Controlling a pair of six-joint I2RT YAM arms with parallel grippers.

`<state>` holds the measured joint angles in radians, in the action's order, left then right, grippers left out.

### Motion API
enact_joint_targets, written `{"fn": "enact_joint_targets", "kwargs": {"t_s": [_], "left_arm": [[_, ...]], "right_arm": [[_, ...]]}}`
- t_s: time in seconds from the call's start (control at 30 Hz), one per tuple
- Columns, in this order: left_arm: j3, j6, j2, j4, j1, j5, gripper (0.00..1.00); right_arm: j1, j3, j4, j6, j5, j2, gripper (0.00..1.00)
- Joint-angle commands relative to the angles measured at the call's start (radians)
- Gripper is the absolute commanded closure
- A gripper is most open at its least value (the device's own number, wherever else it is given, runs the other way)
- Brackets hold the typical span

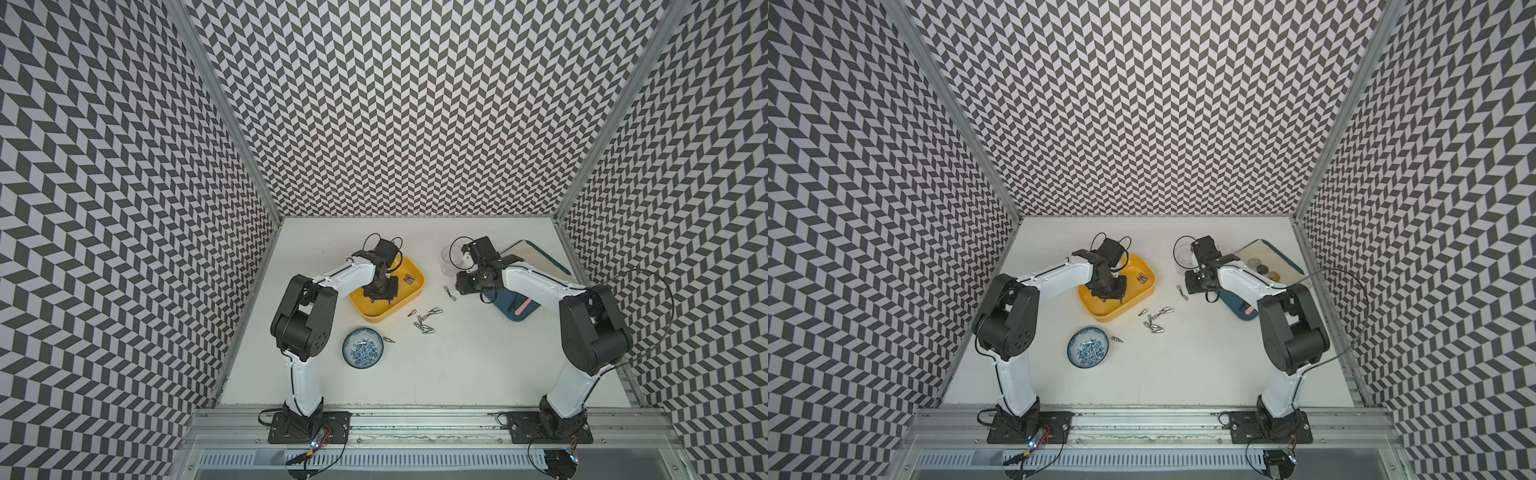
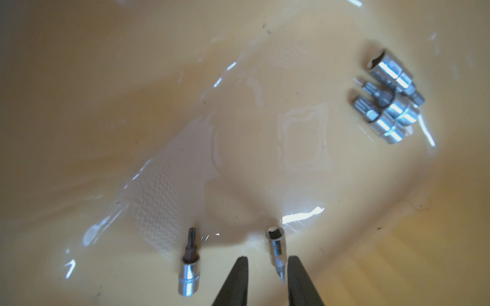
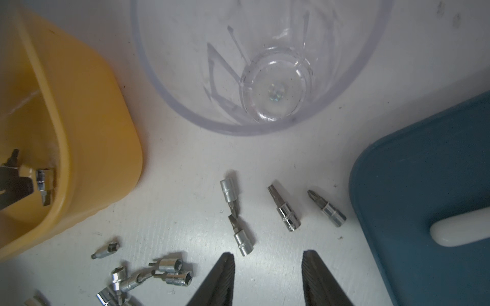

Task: Put the bit on the desktop into the storage box
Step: Place the screwdriver bit in the storage box, then pick up the screwdriver bit from the center of the board.

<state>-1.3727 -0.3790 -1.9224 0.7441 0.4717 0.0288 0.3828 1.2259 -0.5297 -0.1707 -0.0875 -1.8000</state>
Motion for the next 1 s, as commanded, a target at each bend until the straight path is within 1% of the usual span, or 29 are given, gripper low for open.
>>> {"fn": "enact_joint_targets", "kwargs": {"t_s": [0.0,0.37,0.97], "left_arm": [[-0.002,-0.003,0.061,0.012,0.004,-0.024,0.7],[0.007,-0.006,0.114,0.017,0.001,-0.027,0.69],[0.036,-0.01,0.159,0.021,-0.001,-0.042,0.69]], "right_arm": [[-0.004,0.024,0.043,0.034,0.019,-0.034,0.58],[-0.004,0.034,0.055,0.065,0.021,-0.087,0.63],[-0.001,0.06,0.049,0.078,0.036,-0.145,0.64]]}}
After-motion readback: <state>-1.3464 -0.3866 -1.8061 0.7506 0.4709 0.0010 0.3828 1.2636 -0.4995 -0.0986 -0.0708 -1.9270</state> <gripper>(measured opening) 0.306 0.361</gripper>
